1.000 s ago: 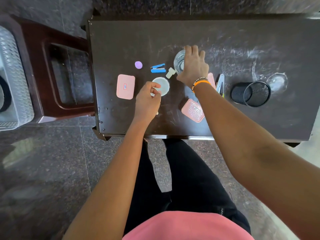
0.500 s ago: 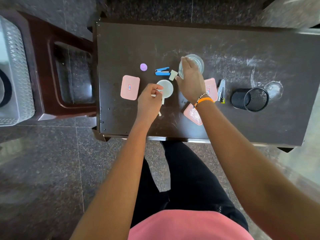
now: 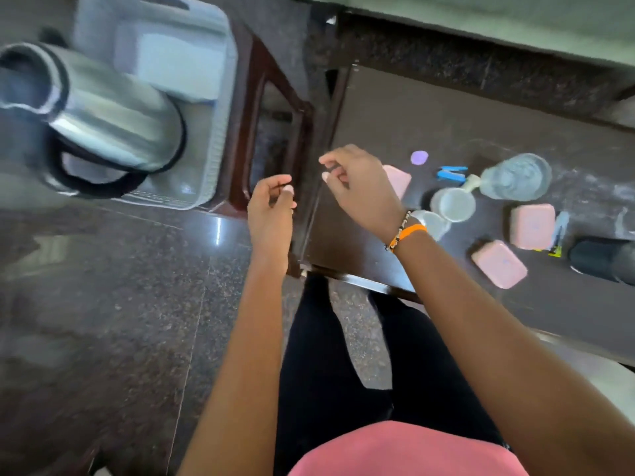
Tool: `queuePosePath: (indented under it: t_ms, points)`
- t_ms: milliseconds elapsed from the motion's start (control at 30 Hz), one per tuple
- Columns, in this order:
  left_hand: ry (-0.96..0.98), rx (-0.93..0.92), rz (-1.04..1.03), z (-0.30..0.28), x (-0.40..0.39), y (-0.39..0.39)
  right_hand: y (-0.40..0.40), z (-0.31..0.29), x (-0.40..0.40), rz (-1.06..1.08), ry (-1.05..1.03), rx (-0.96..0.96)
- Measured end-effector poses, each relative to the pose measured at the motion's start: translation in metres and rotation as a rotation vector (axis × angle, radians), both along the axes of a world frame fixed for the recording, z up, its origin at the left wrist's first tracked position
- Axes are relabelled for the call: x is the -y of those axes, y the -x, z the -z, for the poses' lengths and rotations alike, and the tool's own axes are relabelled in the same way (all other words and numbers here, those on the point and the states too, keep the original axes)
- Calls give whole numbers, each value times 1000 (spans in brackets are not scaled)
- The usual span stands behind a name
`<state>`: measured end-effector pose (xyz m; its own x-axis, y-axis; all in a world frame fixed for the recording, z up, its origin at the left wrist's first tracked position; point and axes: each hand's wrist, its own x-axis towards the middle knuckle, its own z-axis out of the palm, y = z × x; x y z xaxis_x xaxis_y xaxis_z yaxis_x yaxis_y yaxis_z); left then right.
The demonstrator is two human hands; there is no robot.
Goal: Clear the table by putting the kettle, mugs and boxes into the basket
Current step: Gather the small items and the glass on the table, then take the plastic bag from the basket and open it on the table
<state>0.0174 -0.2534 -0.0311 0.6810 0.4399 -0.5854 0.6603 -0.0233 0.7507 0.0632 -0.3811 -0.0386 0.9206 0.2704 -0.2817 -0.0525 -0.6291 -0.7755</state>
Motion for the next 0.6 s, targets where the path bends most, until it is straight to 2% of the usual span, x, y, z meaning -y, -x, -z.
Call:
queuePosePath:
  t_ms: [200,333,500,600]
  points:
    - [1,9,-142,-6,-113,-20,-40,3,-130,-250,111,115]
    - [26,-28,-137,5,-163,-30,-78,29,-197,-460,403,250]
    - [77,-63,-83,25,-193,-37,-121,66,-243,-584,843,121]
    - [98,-74,-56,32,-200,-41,-134,78,-250,-611,986,36]
